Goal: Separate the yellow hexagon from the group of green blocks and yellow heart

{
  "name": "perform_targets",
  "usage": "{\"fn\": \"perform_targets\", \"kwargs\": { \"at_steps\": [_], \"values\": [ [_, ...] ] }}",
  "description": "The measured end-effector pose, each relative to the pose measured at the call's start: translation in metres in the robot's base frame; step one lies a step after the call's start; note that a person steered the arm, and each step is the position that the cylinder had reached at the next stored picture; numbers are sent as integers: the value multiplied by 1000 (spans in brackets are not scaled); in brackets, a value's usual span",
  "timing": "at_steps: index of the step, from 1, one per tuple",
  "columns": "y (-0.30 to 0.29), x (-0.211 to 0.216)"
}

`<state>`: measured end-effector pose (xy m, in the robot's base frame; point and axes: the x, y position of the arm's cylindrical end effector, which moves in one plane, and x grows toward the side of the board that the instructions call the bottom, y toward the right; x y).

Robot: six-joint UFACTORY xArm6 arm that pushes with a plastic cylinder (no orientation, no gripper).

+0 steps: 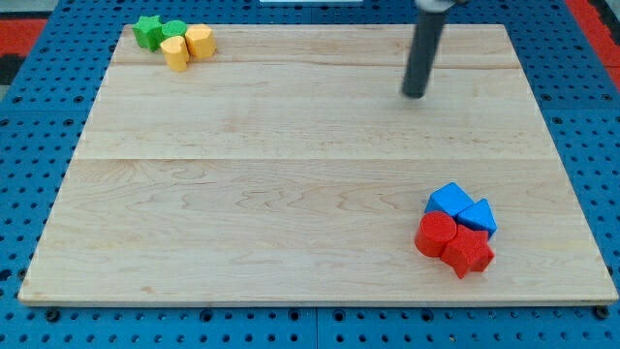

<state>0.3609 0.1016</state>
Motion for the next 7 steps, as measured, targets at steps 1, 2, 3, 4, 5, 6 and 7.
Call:
{"fn": "perform_targets", "kwargs": {
  "at_steps": [1, 2, 3, 4, 5, 6, 7],
  "values": [
    [-10, 47],
    [-82, 63],
    [-180, 23],
    [-313, -10],
    [-401, -20],
    [-406, -29],
    [-406, -72]
  ]
}}
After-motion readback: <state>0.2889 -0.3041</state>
